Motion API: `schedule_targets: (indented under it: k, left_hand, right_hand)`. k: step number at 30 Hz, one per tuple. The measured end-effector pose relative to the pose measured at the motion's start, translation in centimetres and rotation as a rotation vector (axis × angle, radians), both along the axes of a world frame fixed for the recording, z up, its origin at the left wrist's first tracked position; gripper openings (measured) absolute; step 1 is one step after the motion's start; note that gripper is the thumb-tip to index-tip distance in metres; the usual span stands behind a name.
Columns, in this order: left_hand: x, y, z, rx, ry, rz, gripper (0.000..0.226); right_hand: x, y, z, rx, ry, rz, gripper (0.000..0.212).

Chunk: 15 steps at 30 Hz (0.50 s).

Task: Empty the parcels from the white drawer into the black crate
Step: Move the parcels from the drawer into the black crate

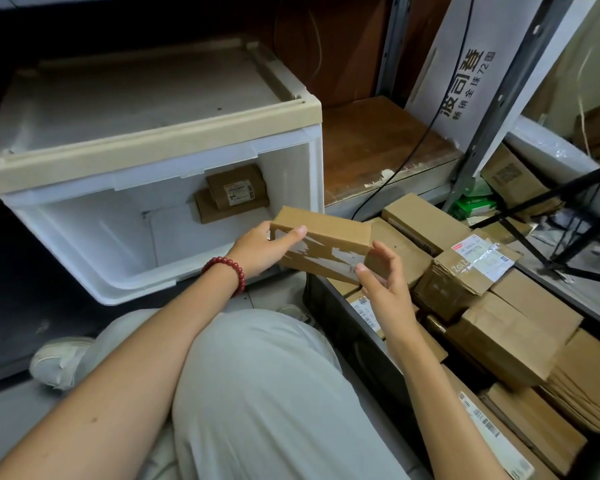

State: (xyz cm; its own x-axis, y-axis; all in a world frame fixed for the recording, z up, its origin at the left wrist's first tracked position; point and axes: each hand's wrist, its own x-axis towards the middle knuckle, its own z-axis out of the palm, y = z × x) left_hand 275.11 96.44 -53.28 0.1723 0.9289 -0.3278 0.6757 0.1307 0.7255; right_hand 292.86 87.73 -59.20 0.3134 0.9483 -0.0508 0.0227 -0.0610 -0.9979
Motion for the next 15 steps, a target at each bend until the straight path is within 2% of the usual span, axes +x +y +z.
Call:
schedule_targets:
  k: [3, 8, 12, 15]
  left_hand:
    - [0.1, -0.08, 0.14, -0.003, -0.034, -0.003, 0.062]
    - [0.22, -0.12, -0.07, -0.052, -0.105, 0.077, 0.054]
    - [0.54, -0.06, -0.05, -0.035, -0.1, 0.075, 0.063]
    - [0.52, 0.19, -0.16, 0.005, -0.072, 0.036, 0.074]
  right_hand:
    - [0.24, 0.08, -0.14, -0.019, 0.039, -0.033, 0.053]
    - [0.7, 0.21, -0.17, -0.031, 0.132, -0.103, 0.032]
    - [0.94, 0.35, -0.21, -0.053, 0.206, -0.134, 0.02]
    - [0.77, 0.28, -0.49, -0.093, 0.181, -0.13, 0.016]
